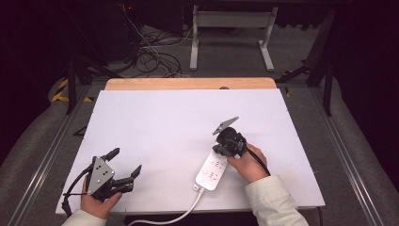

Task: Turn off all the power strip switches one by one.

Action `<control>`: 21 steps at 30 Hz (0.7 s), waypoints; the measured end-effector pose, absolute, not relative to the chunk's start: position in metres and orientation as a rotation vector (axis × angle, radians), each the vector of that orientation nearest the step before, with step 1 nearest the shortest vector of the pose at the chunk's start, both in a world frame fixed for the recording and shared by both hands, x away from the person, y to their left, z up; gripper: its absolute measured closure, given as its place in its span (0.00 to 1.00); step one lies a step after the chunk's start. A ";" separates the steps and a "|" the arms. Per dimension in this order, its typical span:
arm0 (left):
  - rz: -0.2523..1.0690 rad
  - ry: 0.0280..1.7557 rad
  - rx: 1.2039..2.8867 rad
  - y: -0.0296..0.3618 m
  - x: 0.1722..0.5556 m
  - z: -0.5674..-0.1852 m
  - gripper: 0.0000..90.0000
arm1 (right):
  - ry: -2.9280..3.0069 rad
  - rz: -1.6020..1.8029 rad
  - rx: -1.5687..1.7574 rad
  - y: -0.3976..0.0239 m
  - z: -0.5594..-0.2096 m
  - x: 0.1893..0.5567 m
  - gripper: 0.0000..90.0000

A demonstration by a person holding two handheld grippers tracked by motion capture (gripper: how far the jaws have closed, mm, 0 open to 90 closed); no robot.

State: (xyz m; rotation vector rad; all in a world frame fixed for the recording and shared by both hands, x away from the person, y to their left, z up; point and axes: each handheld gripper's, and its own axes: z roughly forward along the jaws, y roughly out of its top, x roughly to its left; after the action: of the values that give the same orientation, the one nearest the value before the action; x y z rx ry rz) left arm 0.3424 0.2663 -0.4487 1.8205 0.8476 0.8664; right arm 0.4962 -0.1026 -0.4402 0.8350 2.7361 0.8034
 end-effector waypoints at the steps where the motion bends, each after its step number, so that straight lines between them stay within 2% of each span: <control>1: 0.866 0.848 1.821 0.266 0.342 -0.449 0.15 | 2.735 0.803 0.842 -0.103 -0.440 0.496 1.00; 21: 0.860 0.851 1.825 0.266 0.343 -0.449 0.15 | 2.740 0.821 0.876 -0.105 -0.441 0.498 1.00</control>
State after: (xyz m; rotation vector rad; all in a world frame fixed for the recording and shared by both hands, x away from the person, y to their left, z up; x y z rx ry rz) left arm 0.3426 0.2656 -0.4493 1.8245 0.8511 0.8603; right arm 0.4977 -0.1049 -0.4408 0.8765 2.7396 0.8209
